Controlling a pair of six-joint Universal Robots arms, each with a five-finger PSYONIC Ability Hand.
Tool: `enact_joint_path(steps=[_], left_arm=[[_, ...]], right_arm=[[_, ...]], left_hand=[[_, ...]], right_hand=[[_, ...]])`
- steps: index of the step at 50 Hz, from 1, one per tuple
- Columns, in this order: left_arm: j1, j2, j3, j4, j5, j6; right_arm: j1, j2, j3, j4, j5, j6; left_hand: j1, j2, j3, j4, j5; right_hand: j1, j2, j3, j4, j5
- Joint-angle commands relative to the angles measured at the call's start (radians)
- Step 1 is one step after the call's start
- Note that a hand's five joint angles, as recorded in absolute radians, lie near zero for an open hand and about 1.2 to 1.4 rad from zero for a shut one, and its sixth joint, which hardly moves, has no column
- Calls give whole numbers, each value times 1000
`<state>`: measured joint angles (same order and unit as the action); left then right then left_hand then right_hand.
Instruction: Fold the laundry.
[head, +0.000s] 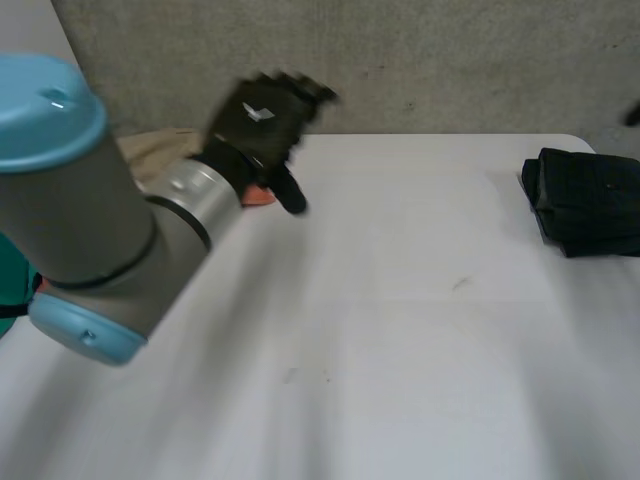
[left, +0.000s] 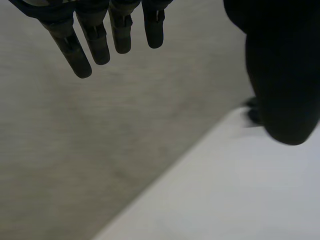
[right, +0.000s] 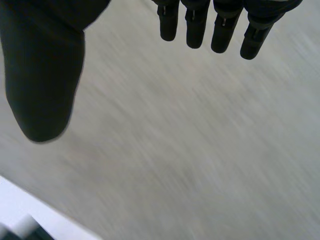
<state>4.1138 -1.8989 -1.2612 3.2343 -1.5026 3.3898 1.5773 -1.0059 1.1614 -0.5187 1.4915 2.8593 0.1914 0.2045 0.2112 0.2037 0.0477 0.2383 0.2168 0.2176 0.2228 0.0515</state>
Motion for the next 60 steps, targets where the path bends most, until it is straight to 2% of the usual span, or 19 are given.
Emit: enact_joint_path(steps=[1, 4, 6, 8, 10, 14, 16, 17, 21, 26, 30, 35, 39, 40, 45, 50, 54, 58, 60], left_arm=[[218, 41, -41, 136, -76, 152], [301, 0, -27, 156, -62, 254], [342, -41, -18, 159, -47, 313], [417, -118, 14, 153, -7, 388], [477, -201, 54, 148, 51, 436], [548, -337, 138, 139, 140, 459], [568, -386, 178, 137, 163, 459], [583, -432, 224, 131, 179, 459], [618, -537, 331, 90, 217, 457], [643, -647, 451, 33, 246, 451], [645, -710, 520, -4, 246, 450], [645, -761, 574, -22, 246, 450], [639, -767, 576, -16, 229, 448], [626, -755, 569, -10, 208, 447], [583, -648, 514, 59, 111, 422], [519, -458, 367, 192, 104, 361], [452, -303, 247, 234, 122, 293], [337, -186, 126, 226, 177, 220], [251, -109, 40, 225, 229, 178]], right_arm=[[165, -216, 397, -163, -403, -14], [193, -261, 457, -53, -473, -20], [207, -261, 462, 20, -478, -32], [222, -258, 457, 159, -476, -81], [227, -238, 452, 292, -471, -174], [228, -185, 454, 451, -439, -370], [230, -174, 458, 483, -413, -432], [231, -171, 466, 488, -372, -469], [234, -165, 481, 477, -297, -474], [227, -165, 509, 442, -287, -471], [227, -165, 534, 405, -281, -471], [224, -165, 554, 381, -278, -471], [222, -165, 558, 371, -275, -471], [222, -165, 558, 370, -275, -471], [222, -166, 557, 368, -275, -469], [221, -172, 552, 367, -272, -454], [214, -183, 537, 367, -252, -379], [211, -221, 509, 359, -202, -269], [194, -241, 498, 339, -175, -222]], left_hand=[[-17, -30, -37, -29, -48], [-17, -30, -37, -29, -48], [-17, -30, -37, -29, -48], [-17, -30, -37, -29, -48], [-17, -30, -37, -29, -48], [-17, -30, -37, -29, -48], [-17, -30, -37, -29, -48], [-17, -30, -37, -29, -48], [-13, -26, -33, -25, -44], [31, 18, 11, 19, 0], [92, 79, 73, 80, 61], [342, 328, 322, 329, 311], [1141, 1128, 1121, 1129, 1110], [1204, 1191, 1184, 1192, 1173], [1205, 1192, 1185, 1193, 1174], [1205, 1192, 1185, 1193, 1174], [1205, 1192, 1185, 1193, 1174], [1205, 1192, 1185, 1193, 1174], [1205, 1192, 1185, 1193, 1174]], right_hand=[[-64, -42, -43, -48, -52], [-64, -42, -43, -48, -52], [-64, -42, -43, -48, -52], [-64, -42, -43, -48, -52], [-64, -42, -43, -48, -52], [-64, -42, -43, -48, -52], [-64, -42, -43, -48, -52], [-64, -42, -43, -48, -52], [-64, -42, -43, -48, -52], [-64, -42, -43, -48, -52], [-64, -42, -43, -48, -52], [-64, -42, -43, -48, -52], [-64, -42, -43, -48, -52], [-64, -42, -43, -48, -52], [-64, -42, -43, -48, -52], [-64, -42, -43, -48, -52], [-64, -42, -43, -48, -52], [-64, -42, -43, -48, -52], [-64, -42, -43, -48, -52]])
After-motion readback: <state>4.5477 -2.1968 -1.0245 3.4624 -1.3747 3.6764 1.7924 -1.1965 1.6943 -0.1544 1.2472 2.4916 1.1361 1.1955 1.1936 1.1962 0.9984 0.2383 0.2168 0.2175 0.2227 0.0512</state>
